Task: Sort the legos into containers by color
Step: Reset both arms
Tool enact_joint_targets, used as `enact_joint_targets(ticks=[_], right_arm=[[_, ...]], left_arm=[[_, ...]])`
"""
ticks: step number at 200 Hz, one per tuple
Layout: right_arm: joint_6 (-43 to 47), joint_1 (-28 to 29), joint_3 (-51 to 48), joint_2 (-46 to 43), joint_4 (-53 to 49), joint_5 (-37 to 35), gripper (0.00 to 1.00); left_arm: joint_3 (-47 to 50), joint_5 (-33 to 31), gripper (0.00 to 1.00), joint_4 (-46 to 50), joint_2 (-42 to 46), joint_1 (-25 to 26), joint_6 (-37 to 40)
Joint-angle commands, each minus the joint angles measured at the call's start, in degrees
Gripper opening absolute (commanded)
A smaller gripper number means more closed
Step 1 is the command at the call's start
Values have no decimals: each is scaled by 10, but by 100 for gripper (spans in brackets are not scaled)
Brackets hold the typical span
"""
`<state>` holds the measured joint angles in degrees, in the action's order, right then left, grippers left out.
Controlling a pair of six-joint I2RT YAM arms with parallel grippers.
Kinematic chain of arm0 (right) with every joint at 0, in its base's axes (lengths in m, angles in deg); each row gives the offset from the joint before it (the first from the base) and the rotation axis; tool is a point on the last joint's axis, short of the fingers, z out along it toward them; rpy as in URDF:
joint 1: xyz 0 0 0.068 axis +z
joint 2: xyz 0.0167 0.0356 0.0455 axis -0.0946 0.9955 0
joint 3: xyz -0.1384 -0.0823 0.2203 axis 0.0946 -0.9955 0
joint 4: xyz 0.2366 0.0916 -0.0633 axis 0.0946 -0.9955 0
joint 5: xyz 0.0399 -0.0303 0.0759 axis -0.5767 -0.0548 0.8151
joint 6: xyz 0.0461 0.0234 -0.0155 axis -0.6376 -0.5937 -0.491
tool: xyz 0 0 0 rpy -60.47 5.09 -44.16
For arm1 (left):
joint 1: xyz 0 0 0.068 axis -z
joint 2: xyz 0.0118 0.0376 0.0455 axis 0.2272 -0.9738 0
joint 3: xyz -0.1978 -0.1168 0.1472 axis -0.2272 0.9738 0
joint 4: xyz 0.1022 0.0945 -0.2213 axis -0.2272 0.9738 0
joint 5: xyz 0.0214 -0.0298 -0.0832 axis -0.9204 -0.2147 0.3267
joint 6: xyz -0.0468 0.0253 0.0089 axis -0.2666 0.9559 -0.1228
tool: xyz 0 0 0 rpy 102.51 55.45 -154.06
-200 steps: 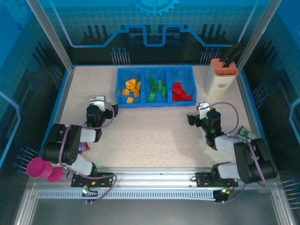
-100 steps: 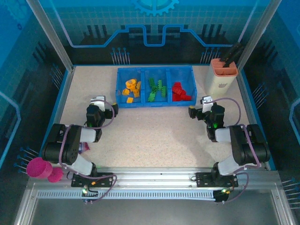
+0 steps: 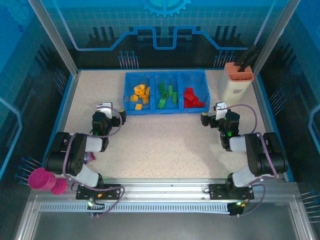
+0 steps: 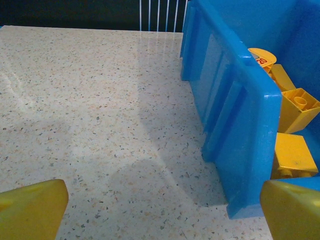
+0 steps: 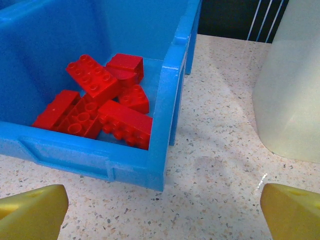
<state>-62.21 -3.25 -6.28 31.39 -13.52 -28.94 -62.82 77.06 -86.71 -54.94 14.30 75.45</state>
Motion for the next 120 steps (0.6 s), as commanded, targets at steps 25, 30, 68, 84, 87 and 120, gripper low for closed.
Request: enact_joint_targets(ticks=[25,30,68,84,87,120], right_arm=[[-6,-6,8,3,9,5,100],[-7,-5,8,3,9,4,100],[-7,-5,8,3,9,4,100],[2,8,12,4,1,-15,100],[3,8,13,5,0,-16,100],[-1,4,7,3,10,-13,100]], left_arm=[[-4,13,99,0,-1,-6,3],[-5,13,99,-1,-1,-6,3],[-4,13,99,-1,-1,-6,3],[-4,13,99,0,-1,-6,3],[-4,13,99,0,-1,-6,3],[-5,13,99,0,-1,-6,3]])
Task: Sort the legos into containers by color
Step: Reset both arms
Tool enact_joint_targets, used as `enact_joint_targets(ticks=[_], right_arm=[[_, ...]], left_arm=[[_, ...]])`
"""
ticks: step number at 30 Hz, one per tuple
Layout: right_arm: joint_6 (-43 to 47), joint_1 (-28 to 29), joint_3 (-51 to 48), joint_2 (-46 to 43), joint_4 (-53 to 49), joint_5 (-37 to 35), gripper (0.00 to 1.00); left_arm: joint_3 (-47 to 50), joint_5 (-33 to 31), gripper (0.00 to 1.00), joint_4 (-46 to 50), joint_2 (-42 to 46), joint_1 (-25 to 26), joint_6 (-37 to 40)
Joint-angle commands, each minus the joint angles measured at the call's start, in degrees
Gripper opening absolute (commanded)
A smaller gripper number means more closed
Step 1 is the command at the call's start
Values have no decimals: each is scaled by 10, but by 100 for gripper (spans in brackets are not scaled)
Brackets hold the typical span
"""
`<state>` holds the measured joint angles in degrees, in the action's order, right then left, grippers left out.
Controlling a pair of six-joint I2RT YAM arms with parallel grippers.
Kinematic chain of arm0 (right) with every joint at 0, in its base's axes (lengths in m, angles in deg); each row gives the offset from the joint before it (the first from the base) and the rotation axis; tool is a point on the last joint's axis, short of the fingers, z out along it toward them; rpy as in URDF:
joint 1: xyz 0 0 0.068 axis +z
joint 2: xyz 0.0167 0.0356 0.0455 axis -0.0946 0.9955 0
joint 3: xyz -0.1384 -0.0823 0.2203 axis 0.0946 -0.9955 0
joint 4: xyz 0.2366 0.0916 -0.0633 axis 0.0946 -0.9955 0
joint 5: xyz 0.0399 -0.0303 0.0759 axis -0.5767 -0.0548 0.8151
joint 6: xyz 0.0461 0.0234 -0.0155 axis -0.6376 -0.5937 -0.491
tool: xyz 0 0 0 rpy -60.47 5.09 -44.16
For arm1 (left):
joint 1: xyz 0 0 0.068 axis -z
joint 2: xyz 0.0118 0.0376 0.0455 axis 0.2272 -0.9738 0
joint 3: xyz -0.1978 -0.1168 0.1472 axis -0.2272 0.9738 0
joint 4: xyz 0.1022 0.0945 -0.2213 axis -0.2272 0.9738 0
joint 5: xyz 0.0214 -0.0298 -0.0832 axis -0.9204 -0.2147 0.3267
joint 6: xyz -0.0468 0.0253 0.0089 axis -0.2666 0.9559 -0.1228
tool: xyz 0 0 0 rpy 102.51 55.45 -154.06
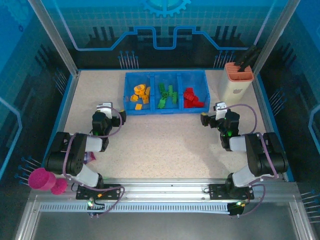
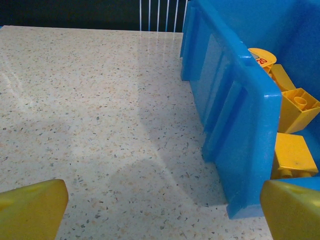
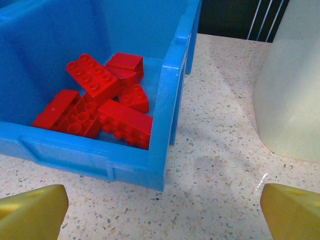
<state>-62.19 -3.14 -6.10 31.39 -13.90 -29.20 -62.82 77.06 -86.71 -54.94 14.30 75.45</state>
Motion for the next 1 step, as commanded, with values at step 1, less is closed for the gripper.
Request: enact_joint_targets(ticks=[1], right_arm=[[-2,3,6,3,13,-11,100]], left_arm=[[-5,13,99,0,-1,-6,3]])
